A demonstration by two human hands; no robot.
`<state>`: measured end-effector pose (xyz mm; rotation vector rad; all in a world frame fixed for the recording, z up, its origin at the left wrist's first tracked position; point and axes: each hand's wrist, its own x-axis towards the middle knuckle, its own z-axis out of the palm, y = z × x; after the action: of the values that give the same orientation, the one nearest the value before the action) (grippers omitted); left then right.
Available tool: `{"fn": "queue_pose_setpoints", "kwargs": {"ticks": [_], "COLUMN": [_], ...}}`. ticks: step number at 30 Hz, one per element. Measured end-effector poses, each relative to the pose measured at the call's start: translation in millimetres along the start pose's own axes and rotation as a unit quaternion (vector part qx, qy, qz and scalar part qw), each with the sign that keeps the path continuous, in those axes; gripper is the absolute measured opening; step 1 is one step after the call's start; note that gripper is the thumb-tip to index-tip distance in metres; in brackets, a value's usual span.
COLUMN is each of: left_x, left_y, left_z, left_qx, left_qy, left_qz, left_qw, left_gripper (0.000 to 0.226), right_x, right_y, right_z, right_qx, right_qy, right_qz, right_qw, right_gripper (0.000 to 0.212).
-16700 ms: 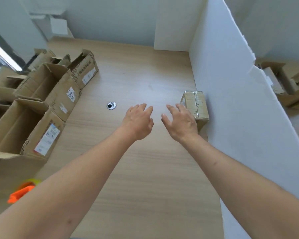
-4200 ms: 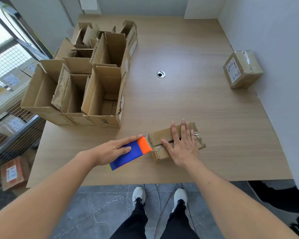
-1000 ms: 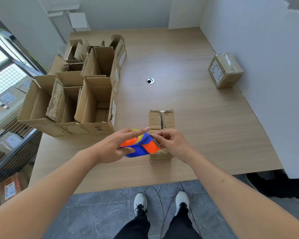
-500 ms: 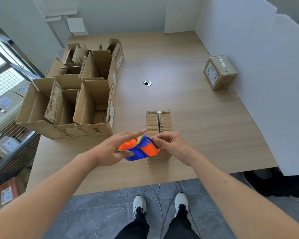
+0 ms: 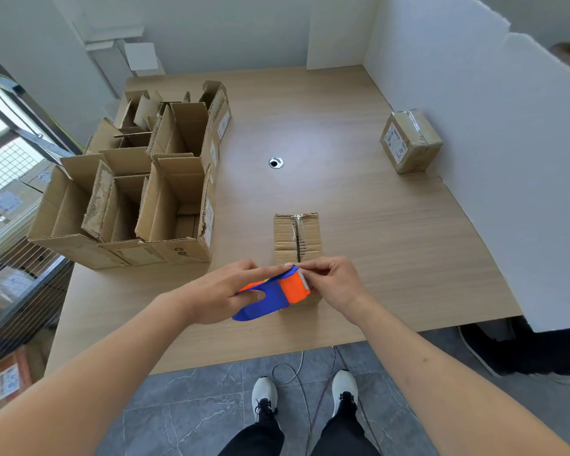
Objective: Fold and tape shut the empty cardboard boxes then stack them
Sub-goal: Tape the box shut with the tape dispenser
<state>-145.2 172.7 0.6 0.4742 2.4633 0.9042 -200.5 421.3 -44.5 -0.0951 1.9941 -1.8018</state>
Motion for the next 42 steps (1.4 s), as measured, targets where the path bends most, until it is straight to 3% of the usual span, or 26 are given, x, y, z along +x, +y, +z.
{"fn": "queue_pose_setpoints", "kwargs": {"ticks": [10, 26, 31, 35, 37, 39, 42], "left_x": [-9, 18, 30, 34, 35, 37, 40], "left_y": [-23, -50, -50, -47, -46, -45, -45], "left_z": [-5, 2, 3, 2, 2, 3, 6], "left_qx": [0.007, 0.067, 0.082, 0.077, 0.075, 0.077, 0.077], "left_qy": [-0.053, -0.082, -0.072, -0.072, -0.073, -0.074, -0.082], "left_qz": [-0.072, -0.151, -0.147, -0.144, -0.145, -0.146, -0.145], "left_qw": [0.996, 0.983, 0.983, 0.984, 0.984, 0.984, 0.983], "left_gripper": [0.053, 0.050, 0.051, 0.052, 0.053, 0.053, 0.051], "right_x": [-19, -7, 0, 7, 6, 6, 13], "right_y": [32, 73, 82, 88, 87, 82, 78], "right_z": [-48, -33, -33, -42, -46, -45, -37], "right_qx": [-0.005, 0.030, 0.028, -0.032, -0.121, -0.205, -0.272], "right_qy": [0.165, 0.173, 0.132, 0.079, 0.111, 0.144, 0.072], "right_qz": [0.079, 0.142, 0.127, 0.205, 0.130, -0.029, -0.134], "right_qw": [0.983, 0.974, 0.983, 0.975, 0.978, 0.968, 0.950], "right_gripper": [0.005, 0.013, 0.024, 0.063, 0.055, 0.032, 0.033]}}
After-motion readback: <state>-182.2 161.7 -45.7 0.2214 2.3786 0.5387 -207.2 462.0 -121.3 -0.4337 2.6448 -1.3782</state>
